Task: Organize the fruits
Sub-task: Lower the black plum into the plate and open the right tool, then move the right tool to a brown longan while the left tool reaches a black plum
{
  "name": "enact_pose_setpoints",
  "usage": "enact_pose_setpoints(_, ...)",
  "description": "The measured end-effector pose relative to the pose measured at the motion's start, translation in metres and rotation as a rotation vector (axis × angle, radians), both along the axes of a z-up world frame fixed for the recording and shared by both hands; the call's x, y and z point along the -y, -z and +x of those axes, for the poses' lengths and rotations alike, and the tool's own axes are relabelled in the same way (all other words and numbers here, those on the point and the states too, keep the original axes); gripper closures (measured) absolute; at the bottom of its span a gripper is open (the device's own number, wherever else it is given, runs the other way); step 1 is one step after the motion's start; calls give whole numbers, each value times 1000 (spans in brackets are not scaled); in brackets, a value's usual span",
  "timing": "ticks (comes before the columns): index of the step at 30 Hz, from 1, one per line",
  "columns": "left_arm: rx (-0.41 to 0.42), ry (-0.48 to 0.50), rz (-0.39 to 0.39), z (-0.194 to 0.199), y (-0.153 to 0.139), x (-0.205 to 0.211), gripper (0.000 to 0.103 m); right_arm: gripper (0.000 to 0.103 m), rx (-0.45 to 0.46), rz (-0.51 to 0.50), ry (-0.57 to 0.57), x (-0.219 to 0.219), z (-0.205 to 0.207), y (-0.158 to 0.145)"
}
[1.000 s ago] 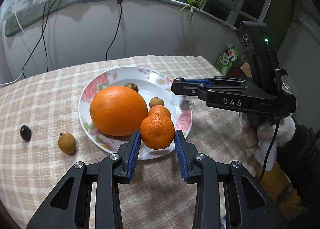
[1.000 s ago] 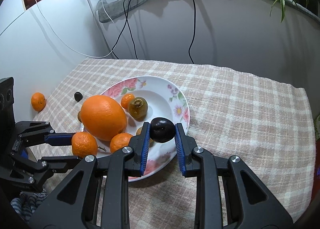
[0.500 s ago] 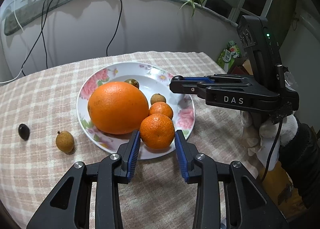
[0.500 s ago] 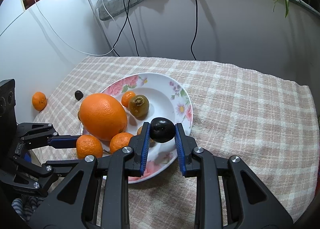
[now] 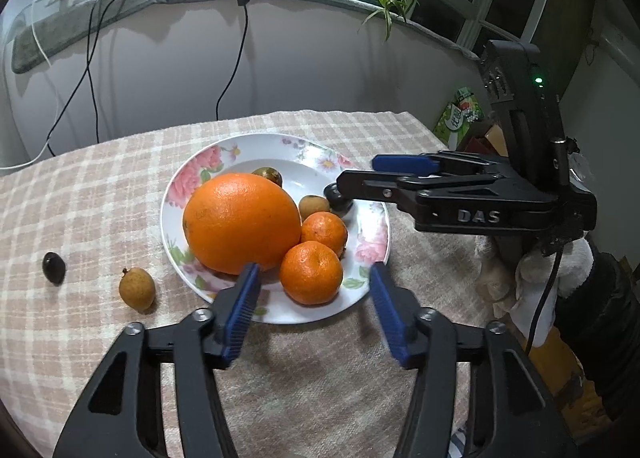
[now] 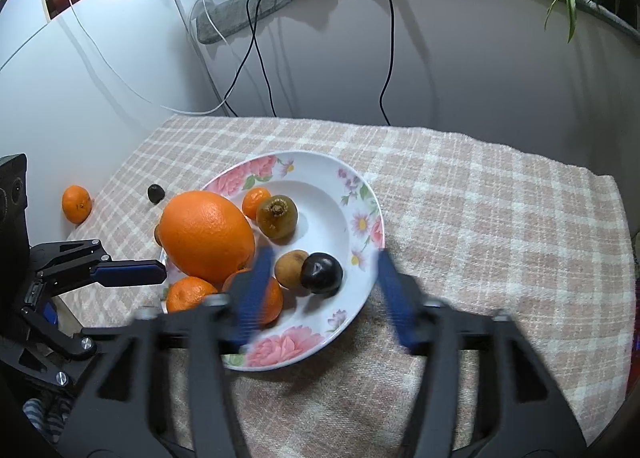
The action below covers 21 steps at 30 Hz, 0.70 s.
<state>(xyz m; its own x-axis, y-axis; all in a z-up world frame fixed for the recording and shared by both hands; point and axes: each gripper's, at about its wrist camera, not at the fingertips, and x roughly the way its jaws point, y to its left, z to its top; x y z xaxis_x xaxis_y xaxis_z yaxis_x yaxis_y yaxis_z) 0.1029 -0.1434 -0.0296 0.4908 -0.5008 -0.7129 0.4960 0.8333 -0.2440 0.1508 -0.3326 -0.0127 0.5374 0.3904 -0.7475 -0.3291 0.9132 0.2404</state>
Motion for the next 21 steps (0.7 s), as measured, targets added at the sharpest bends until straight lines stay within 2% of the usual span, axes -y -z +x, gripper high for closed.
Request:
enact_pose_setpoints(2,2,-2,2,-1,-1,-1,43,32,9,10,-5,0,-1,-3)
enact_pose_setpoints(5,9,-9,8,-2,-2,-1,33,26,12,13,-10,0,-2,-6)
enact_pose_setpoints(7,12,-12,10,-3,-2,-2,32,21,20,11,-14,-2,-3,-8)
enact_pose_setpoints(9,17,-21,18,-3,-2,-2,26,17,24,6,-12,-3,-4,-9)
enact_pose_setpoints(12,19,-37,26,-1,-3,-5,25,14,28,-5,-8,-6,-4,-11)
enact_pose_setpoints(21,39,-57,42,-3,-6,-11,24,13,41,-9,-9,-9,-7,-19)
